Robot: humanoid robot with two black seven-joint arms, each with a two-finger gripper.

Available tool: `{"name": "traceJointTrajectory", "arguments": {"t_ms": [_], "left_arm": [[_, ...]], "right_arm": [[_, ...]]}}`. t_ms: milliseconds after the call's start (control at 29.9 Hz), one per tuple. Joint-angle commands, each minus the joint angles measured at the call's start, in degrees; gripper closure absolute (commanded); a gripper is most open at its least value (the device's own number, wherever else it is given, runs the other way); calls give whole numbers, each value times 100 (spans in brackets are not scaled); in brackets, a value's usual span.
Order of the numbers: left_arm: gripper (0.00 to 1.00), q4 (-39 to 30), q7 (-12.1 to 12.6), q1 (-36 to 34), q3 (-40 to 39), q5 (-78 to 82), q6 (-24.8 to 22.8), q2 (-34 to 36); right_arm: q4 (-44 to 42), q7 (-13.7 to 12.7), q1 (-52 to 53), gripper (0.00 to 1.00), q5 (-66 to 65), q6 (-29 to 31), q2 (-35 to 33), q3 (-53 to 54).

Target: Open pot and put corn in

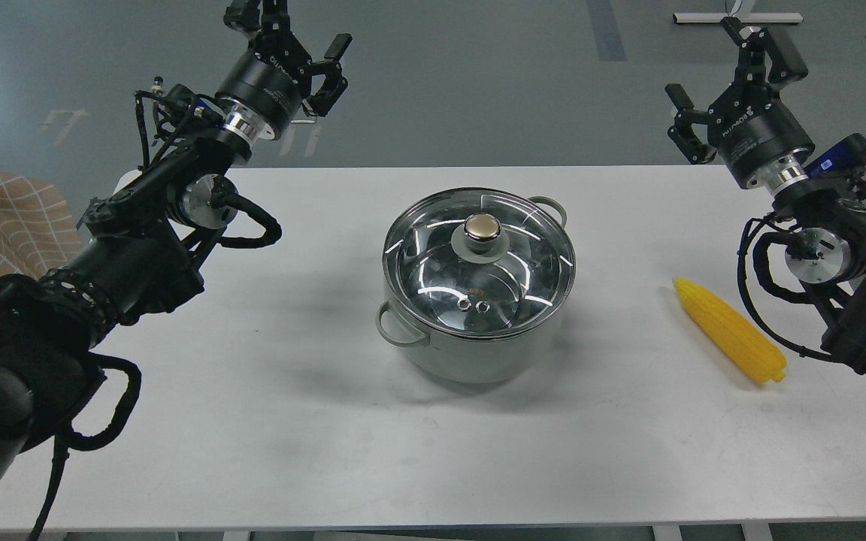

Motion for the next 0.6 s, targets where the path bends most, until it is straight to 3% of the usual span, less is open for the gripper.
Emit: {"name": "traceJointTrajectory", "arguments": {"t_ms": [0, 568], "left_arm": [[2, -32, 1, 68, 6, -3, 1, 87], [2, -322, 1, 69, 103, 15, 1, 307]], "right_arm": [[0, -1, 0, 0, 12, 0, -82, -13], [27, -1, -35, 0, 21, 0, -407, -22]]}}
